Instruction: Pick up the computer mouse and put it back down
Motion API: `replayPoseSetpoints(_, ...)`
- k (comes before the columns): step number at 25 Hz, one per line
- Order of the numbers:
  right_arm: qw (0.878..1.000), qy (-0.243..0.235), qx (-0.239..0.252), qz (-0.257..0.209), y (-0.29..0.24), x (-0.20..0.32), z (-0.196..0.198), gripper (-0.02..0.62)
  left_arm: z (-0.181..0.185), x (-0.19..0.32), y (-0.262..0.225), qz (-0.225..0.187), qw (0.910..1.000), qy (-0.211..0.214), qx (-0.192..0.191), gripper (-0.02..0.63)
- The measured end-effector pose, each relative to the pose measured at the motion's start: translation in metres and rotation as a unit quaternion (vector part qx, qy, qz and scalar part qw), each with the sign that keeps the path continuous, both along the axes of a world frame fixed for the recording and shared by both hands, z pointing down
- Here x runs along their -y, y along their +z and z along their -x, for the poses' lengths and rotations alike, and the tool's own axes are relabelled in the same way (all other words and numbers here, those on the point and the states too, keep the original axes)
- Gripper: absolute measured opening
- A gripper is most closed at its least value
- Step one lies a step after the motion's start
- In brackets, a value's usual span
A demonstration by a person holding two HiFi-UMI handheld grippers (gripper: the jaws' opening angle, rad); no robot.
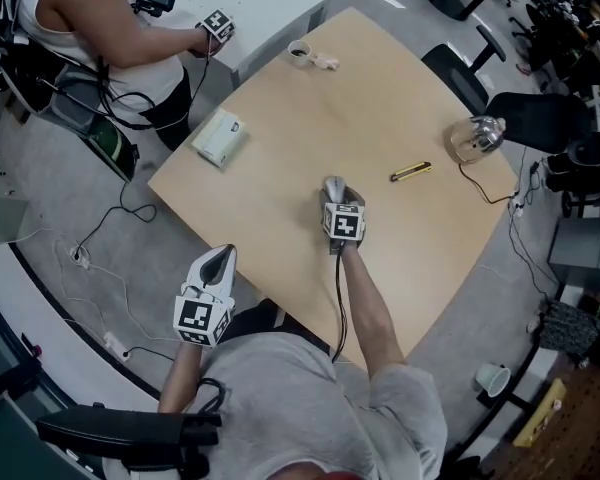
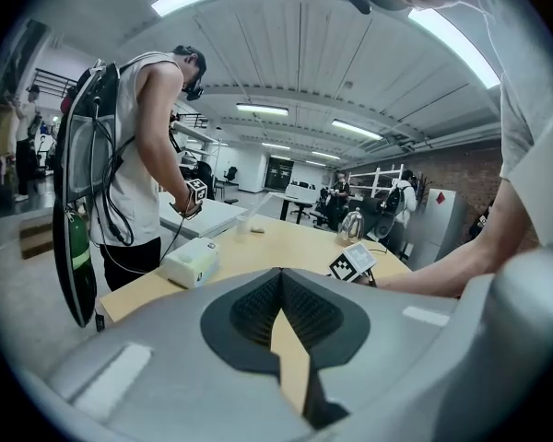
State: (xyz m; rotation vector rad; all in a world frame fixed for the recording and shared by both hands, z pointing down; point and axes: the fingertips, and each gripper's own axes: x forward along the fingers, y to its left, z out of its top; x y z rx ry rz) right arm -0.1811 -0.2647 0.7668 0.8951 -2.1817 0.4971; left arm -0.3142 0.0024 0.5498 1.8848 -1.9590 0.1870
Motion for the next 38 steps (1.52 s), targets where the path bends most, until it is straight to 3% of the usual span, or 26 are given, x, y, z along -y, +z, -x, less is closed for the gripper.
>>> replayPoseSetpoints(17,0.999,-0.009,-0.005,0.031,0.014,-0.006,0.002,0.325,-0.003,-0.012,-0.001,-0.017,0.9998,0.000,0.006,0.020)
replayPoseSetpoints(31,1.000,-0.004,0.015,0.001,-0.014,-0.008,-0.005,0.316,-0.016,-0.017,-0.011,-0.036,0.9992,0.009,0.015,0.020)
replayPoseSetpoints(38,0.999,-0.005,0.042,-0.034,-0.048,-0.012,-0.012,0.238,-0.023,-0.016,-0.019,-0.053,0.9983,0.016,0.019,0.020)
